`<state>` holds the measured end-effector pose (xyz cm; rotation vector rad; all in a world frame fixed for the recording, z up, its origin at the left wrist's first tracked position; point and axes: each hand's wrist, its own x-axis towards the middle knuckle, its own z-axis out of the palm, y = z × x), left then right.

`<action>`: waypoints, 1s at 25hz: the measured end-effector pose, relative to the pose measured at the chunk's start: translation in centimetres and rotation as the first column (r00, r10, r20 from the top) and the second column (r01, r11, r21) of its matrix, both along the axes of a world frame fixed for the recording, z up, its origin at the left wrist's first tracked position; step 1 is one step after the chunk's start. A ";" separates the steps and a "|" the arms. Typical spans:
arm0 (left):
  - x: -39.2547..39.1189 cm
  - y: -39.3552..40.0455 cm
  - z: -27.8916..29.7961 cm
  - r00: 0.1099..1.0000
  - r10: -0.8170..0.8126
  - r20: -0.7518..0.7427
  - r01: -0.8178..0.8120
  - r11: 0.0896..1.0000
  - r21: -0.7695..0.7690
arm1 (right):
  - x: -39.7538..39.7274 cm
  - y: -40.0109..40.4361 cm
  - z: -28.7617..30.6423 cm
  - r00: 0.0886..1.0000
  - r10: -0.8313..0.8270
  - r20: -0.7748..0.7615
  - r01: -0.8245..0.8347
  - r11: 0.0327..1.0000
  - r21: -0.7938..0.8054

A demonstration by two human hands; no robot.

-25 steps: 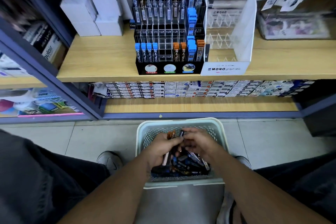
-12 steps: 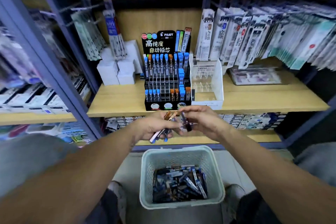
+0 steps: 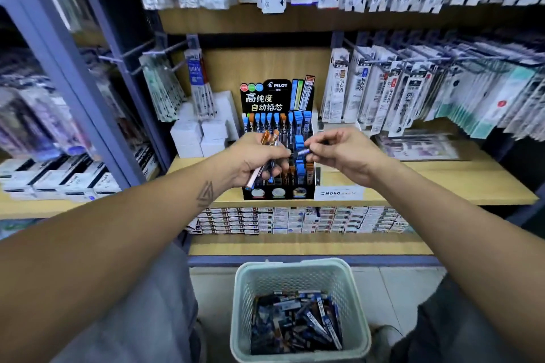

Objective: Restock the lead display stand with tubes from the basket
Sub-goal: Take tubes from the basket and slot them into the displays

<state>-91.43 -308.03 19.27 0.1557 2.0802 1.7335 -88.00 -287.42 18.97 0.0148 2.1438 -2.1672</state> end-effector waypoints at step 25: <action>-4.2 6.2 -0.4 1.000 0.008 0.006 -0.008 1.000 0.020 | -4.7 6.3 -2.5 0.971 -0.072 -0.229 0.233 0.517 0.824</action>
